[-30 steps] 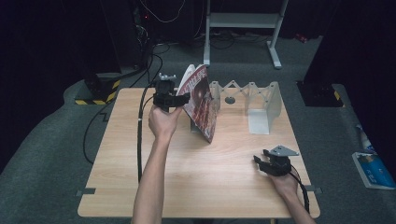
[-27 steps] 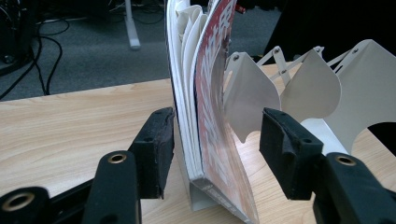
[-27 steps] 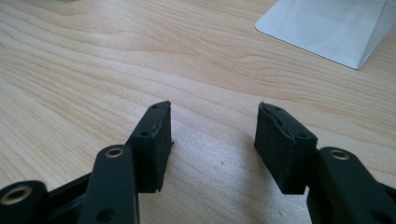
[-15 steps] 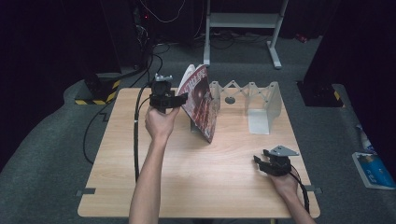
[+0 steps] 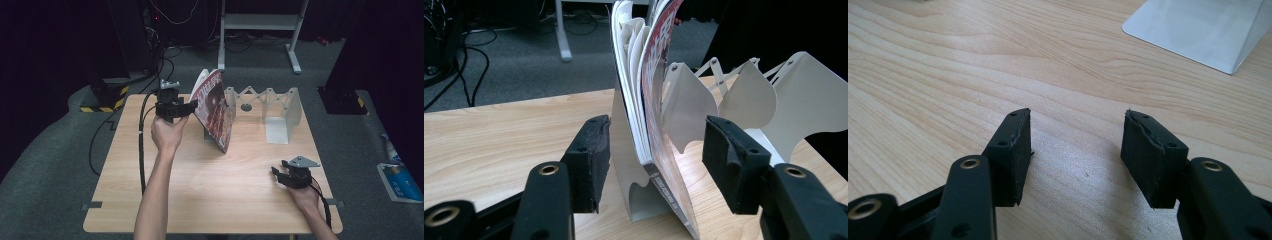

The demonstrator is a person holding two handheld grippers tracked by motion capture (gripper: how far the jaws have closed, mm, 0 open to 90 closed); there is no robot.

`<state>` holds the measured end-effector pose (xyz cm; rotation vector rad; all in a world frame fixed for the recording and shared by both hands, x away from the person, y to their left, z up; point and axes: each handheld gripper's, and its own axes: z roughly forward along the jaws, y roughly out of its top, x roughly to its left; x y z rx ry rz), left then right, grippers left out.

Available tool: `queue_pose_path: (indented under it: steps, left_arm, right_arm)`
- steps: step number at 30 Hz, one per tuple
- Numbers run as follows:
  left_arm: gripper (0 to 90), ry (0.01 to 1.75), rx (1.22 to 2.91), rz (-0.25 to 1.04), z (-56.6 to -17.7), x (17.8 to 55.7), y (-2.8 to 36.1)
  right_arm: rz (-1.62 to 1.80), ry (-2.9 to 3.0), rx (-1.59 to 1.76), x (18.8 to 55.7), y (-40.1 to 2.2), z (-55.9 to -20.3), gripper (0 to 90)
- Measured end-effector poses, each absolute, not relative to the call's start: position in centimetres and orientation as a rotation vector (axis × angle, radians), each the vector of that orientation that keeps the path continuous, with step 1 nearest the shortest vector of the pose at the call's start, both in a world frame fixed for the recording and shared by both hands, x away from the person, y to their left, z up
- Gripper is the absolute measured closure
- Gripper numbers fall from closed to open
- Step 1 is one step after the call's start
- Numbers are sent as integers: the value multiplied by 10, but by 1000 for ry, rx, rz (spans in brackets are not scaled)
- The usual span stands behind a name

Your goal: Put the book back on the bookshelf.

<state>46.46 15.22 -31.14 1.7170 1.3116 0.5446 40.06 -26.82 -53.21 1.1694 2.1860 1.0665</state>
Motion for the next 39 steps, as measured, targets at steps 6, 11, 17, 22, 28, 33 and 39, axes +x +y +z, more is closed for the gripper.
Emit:
queue_pose_path:
  steps: [6, 11, 17, 22, 28, 33, 39]
  left_arm:
    - [437, 1294, 1722, 544, -308, 460, 155]
    - [435, 1299, 1722, 544, -307, 457, 160]
    - [435, 1294, 1717, 551, -305, 452, 165]
    - [434, 1293, 1704, 544, -304, 448, 169]
    - [434, 1291, 1683, 541, -304, 444, 175]
    - [436, 1292, 1662, 548, -303, 440, 180]
    - [436, 1282, 1658, 562, -300, 434, 185]
  right_arm:
    - [1067, 2187, 1166, 401, -268, -532, 455]
    - [1069, 2187, 1171, 400, -268, -532, 454]
    - [1069, 2187, 1169, 401, -268, -532, 454]
    - [1070, 2187, 1168, 401, -268, -532, 453]
    - [1071, 2188, 1167, 401, -268, -532, 453]
    - [1071, 2187, 1166, 401, -268, -532, 452]
    - [1071, 2188, 1167, 400, -268, -532, 452]
